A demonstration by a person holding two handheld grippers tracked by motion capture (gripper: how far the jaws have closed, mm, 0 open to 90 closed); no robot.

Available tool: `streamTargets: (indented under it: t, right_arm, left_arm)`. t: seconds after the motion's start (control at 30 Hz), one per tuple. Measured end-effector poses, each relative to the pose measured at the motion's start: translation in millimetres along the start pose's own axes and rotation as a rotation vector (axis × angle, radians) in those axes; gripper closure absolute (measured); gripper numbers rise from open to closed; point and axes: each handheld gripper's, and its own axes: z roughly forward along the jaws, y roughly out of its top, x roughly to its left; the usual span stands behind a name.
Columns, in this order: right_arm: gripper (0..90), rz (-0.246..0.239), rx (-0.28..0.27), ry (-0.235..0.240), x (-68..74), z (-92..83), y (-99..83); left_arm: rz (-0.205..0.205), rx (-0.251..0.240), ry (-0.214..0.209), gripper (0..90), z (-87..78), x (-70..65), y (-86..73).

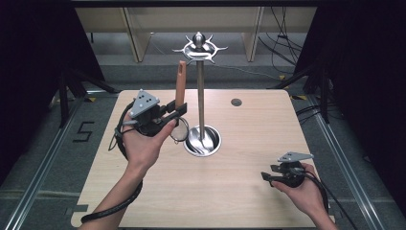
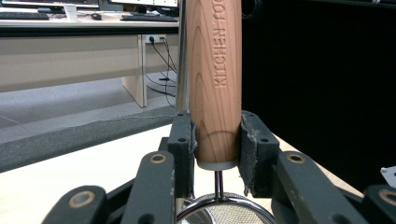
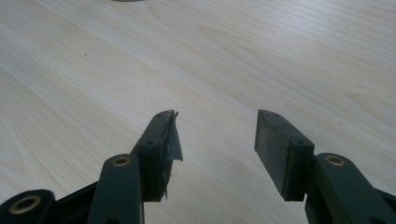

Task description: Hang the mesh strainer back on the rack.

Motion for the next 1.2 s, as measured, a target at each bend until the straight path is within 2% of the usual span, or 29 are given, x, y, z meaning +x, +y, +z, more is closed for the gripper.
streamTargets:
  t: [0.1,0.17,0.4,0.47,0.53,0.6,0.8,0.87,0.93,1.0,1.03,1.1,1.13,1.17,1.2]
  right_arm:
    - [48.7,-0.012,-0.008,-0.006,-0.8,0.8,-0.8]
    - [48.7,0.008,0.002,-0.002,0.2,-0.2,-0.2]
    - [48.7,-0.001,0.001,-0.001,0.1,0.1,-0.1]
    - [48.7,0.01,0.004,0.0,0.7,-0.3,-0.2]
    - [48.7,-0.021,-0.009,-0.006,-1.7,0.7,-0.6]
    - [48.7,-0.008,-0.006,-0.004,-0.8,0.5,-0.5]
    - [48.7,0.001,0.001,0.001,0.4,0.0,0.0]
    - [48.7,-0.019,-0.009,-0.004,-0.8,1.2,-0.7]
    - [48.7,0.004,0.0,0.001,0.2,0.2,-0.2]
    - [48.7,0.005,0.003,-0.001,0.4,0.2,-0.2]
    - [48.7,-0.02,-0.008,-0.006,-1.1,1.3,-0.8]
    - [48.7,0.0,0.002,0.0,0.1,0.2,-0.1]
    - [48.7,-0.017,-0.009,-0.004,-0.8,1.3,-0.7]
    - [48.7,0.002,0.001,0.001,0.4,0.2,-0.1]
    - [48.7,-0.023,-0.011,-0.005,-1.0,1.5,-0.9]
  left_arm:
    - [0.005,0.0,0.003,68.3,0.9,0.1,0.6]
    - [0.011,-0.003,0.008,68.2,1.5,-0.5,1.1]
    - [0.026,-0.008,0.023,68.3,3.6,-1.3,4.3]
    - [0.032,-0.006,0.026,68.3,4.6,-1.8,5.3]
    - [0.036,-0.008,0.03,68.3,5.4,-2.8,6.0]
    - [0.048,-0.007,0.035,68.3,5.6,-3.8,6.7]
    - [0.046,-0.002,0.04,68.3,8.8,-3.2,8.3]
    - [0.046,0.001,0.042,68.3,10.4,-2.6,8.9]
    - [0.047,0.003,0.042,68.3,11.3,-2.3,9.3]
    - [0.047,0.003,0.043,68.3,12.4,-2.2,9.7]
    - [0.045,0.003,0.043,68.2,13.0,-2.2,10.0]
    - [0.049,0.006,0.046,68.2,13.9,-2.3,10.6]
    - [0.05,0.006,0.046,68.2,14.5,-2.4,11.0]
    - [0.05,0.006,0.047,68.3,15.0,-2.4,11.4]
    - [0.048,0.006,0.047,68.2,15.6,-2.6,11.7]
